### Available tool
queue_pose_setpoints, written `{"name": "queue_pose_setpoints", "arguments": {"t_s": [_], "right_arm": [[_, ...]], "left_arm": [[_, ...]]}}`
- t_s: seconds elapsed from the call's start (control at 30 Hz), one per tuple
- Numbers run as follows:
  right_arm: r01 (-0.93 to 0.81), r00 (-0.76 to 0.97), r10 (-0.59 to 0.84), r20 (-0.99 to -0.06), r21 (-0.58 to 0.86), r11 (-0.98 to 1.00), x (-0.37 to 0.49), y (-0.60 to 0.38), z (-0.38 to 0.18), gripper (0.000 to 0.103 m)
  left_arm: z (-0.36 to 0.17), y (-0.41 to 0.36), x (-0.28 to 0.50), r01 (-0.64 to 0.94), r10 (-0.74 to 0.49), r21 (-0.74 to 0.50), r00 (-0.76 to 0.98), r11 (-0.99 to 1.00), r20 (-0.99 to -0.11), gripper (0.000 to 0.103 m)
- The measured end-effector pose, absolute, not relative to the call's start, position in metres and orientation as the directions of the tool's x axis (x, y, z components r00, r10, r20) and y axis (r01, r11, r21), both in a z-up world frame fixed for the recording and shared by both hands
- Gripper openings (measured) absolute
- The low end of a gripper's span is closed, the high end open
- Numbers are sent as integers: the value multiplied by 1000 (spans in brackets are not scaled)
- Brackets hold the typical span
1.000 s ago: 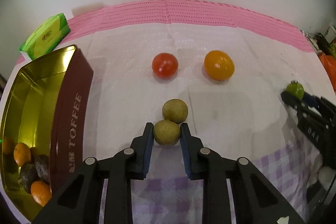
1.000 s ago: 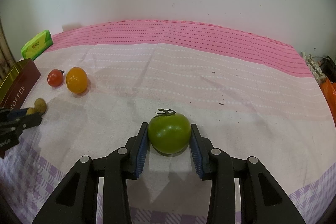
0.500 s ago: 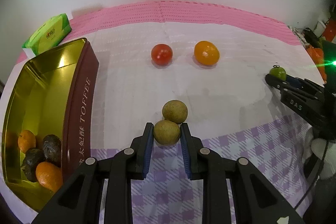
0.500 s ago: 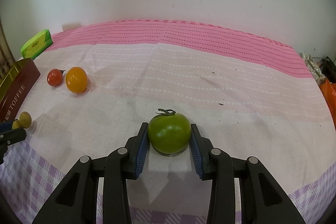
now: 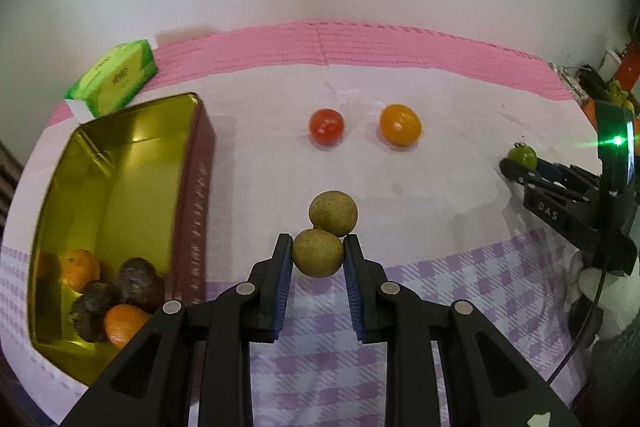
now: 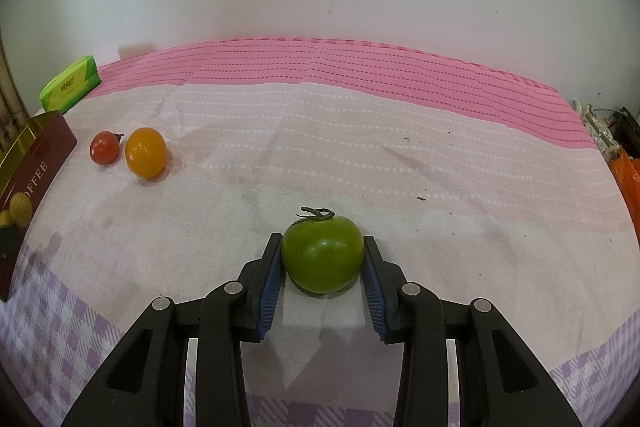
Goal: Organize fruits
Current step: 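Carry the brown fruits into the gold tin and open the left tool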
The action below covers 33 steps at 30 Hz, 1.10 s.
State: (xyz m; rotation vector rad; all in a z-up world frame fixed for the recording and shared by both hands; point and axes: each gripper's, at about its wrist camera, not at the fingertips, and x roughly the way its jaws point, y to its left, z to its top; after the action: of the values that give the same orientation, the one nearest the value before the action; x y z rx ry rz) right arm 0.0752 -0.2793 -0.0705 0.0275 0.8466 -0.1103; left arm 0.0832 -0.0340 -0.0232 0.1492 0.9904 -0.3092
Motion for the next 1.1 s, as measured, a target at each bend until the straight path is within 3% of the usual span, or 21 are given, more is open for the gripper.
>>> {"name": "queue_pose_setpoints", "arguments": {"t_s": [0.57,1.1], "right_arm": [[108,657,-86,-749,-19,994,75,-279,-70,39],[107,657,-87,-749,-21,994,75,-279,-70,39]], "left_arm": [[4,39,101,158,-86,4,558,987,-826,22],[-15,100,127,0,29,34,508,999,-861,22]]}}
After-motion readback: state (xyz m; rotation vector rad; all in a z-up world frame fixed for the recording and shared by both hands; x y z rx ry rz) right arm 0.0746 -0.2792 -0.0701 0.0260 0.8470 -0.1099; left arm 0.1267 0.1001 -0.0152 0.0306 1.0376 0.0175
